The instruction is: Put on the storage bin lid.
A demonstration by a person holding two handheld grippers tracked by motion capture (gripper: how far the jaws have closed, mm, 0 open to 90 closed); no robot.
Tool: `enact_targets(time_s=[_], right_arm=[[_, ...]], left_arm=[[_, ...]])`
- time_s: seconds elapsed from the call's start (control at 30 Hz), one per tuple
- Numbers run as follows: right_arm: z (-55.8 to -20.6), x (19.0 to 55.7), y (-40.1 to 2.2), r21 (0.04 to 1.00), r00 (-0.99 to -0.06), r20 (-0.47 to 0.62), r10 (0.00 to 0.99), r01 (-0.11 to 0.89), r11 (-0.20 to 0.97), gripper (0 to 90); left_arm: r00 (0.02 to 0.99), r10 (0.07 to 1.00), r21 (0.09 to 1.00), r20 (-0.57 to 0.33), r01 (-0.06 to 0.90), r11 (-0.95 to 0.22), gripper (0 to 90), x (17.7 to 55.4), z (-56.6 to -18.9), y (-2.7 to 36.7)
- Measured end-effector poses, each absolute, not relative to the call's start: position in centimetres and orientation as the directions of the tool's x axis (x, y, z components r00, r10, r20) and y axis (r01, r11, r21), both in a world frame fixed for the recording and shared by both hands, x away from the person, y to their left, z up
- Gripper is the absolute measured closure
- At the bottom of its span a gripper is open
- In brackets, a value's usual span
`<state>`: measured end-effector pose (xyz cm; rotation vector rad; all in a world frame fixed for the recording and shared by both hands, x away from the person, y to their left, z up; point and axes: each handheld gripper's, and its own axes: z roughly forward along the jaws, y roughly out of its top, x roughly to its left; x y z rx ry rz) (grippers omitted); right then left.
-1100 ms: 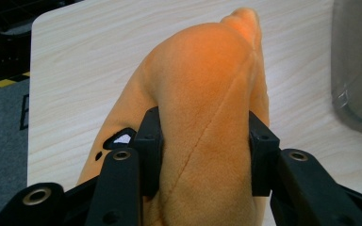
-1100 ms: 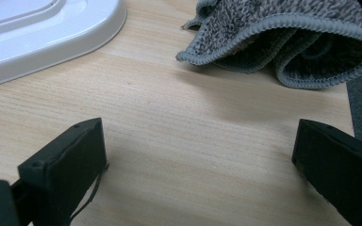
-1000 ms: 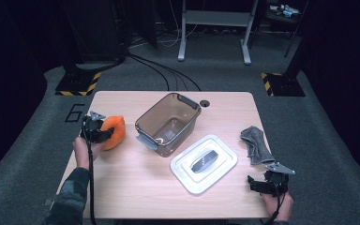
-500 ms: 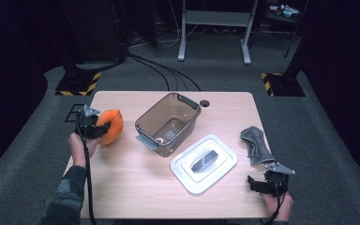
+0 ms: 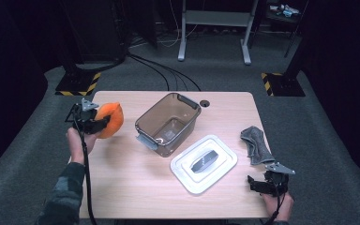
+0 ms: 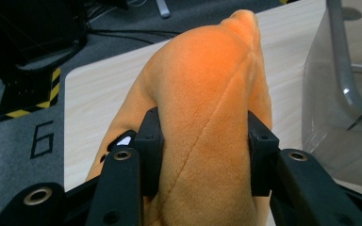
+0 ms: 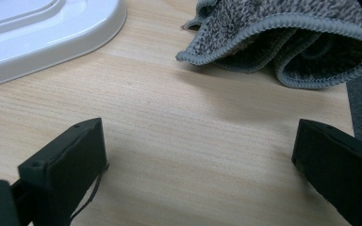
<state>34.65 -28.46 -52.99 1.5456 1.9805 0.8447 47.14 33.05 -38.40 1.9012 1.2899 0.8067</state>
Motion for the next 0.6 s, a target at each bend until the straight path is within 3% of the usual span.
enact_targets(time_s=[0.6], right_arm=[[-53.0,34.7,-28.4,0.724,-0.239,-0.001,0.971,0.67,0.166,2.9]], left_arm=[[0.336,0.932,0.833,0.136,0.47,-0.291,59.1,47.3,-35.0,31.8]])
